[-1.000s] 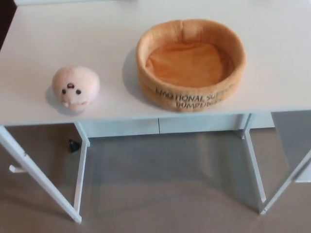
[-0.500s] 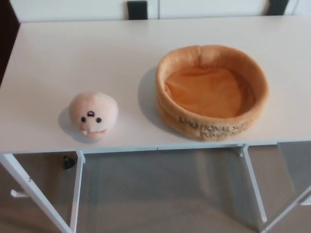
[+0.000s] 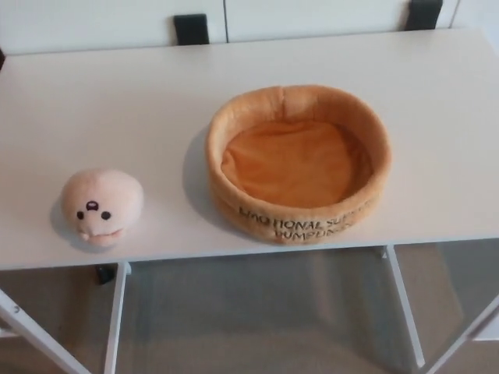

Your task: The robot walks towards a table in front, picks a dumpling toy with left hand and puts it in an orange round plate

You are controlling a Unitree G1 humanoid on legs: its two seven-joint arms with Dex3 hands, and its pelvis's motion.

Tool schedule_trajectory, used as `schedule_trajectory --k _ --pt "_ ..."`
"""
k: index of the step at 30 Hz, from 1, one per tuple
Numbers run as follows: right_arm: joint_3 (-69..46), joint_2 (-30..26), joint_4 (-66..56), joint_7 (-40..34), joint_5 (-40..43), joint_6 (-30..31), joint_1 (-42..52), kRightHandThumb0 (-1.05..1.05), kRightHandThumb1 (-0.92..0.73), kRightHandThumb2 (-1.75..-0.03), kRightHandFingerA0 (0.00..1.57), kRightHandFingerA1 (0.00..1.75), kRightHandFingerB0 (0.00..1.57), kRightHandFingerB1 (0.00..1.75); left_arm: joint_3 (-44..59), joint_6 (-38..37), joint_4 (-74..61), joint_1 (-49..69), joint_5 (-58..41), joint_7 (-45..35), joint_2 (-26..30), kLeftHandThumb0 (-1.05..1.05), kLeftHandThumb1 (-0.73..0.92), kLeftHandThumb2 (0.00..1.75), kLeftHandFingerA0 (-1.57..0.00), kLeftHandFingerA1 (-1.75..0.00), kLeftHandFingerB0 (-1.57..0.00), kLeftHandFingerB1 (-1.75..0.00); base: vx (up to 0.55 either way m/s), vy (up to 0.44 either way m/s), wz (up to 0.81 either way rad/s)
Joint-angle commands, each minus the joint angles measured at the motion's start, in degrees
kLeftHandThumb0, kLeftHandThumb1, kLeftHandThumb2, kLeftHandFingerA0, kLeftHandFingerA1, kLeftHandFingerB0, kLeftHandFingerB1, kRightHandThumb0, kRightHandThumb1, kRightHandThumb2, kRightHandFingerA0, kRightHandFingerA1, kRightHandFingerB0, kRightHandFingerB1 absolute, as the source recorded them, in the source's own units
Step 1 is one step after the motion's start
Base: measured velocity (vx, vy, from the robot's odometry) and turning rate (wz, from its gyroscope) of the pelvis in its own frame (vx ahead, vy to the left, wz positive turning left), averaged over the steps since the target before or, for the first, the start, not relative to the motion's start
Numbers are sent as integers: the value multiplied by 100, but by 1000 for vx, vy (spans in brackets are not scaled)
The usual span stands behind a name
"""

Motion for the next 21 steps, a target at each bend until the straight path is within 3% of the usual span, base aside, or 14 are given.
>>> schedule_trajectory --k 1,2,3,4,9,10,12,13,14,15,16,17,18,21 --pt "-9 -25 -11 -19 6 25 37 -35 -68 -61 82 47 48 35 22 -355 -215 163 -2 18 152 -33 58 57 -57 -49 -44 -35 54 22 -7" --pt "-33 -10 10 -38 24 42 31 -35 -68 -60 86 48 49 36 35 -313 -329 193 -20 15 147 -33 59 58 -59 -47 -45 -34 54 60 -9" --pt "-55 2 24 -41 44 31 36 -35 -67 -60 85 48 49 36 38 -283 -412 218 -23 6 157 -42 47 78 -50 -57 -36 -46 43 91 -4" --pt "-74 9 33 -33 60 3 46 -35 -67 -60 85 48 49 36 33 -265 -474 240 -12 -2 174 -42 47 78 -50 -57 -36 -46 27 129 -6" --pt "-76 28 30 -50 39 13 71 -35 -68 -60 86 48 49 36 74 -330 -691 395 -81 -110 216 -42 48 76 -53 -57 -37 -46 18 153 5" --pt "-63 20 5 -40 32 1 82 -43 -59 -81 76 59 45 48 92 -348 -750 429 -112 -135 219 -34 59 58 -60 -47 -44 -35 23 133 -8" --pt "-75 16 -10 -18 47 -21 99 -42 -59 -80 73 58 45 47 82 -371 -886 506 -65 -90 254 -34 59 58 -61 -47 -44 -34 74 108 3" --pt "-90 15 -14 16 65 21 90 -44 -59 -81 72 57 45 47 116 -539 -1015 596 -76 -47 277 -41 47 74 -55 -56 -39 -46 133 65 2" --pt "-97 15 -16 30 71 40 86 -44 -59 -81 72 57 45 47 132 -602 -1078 637 -84 -32 284 -41 47 74 -55 -56 -39 -46 116 64 8" --pt "-108 6 -30 38 79 44 89 -43 -60 -81 71 57 45 47 161 -637 -1312 752 -81 2 296 -35 57 57 -60 -45 -47 -35 125 52 9" --pt "-112 4 -34 41 82 45 90 -43 -60 -81 71 57 45 47 169 -647 -1378 785 -80 12 299 -35 57 57 -60 -45 -47 -35 95 9 3" --pt "-113 -12 -23 41 74 49 95 -43 -60 -80 71 57 44 47 295 -666 -2028 1138 -335 -172 283 -36 56 57 -58 -43 -46 -35 89 0 6" --pt "-124 -28 -8 41 73 39 100 -43 -60 -80 71 57 45 47 385 -728 -2547 1417 -460 -243 281 -46 45 75 -53 -53 -41 -47 83 -2 9" --pt "-140 -31 -21 52 89 21 110 -42 -59 -81 75 59 45 48 593 -1079 -3825 2195 -985 -523 306 -46 45 74 -54 -52 -42 -46 25 -2 2"
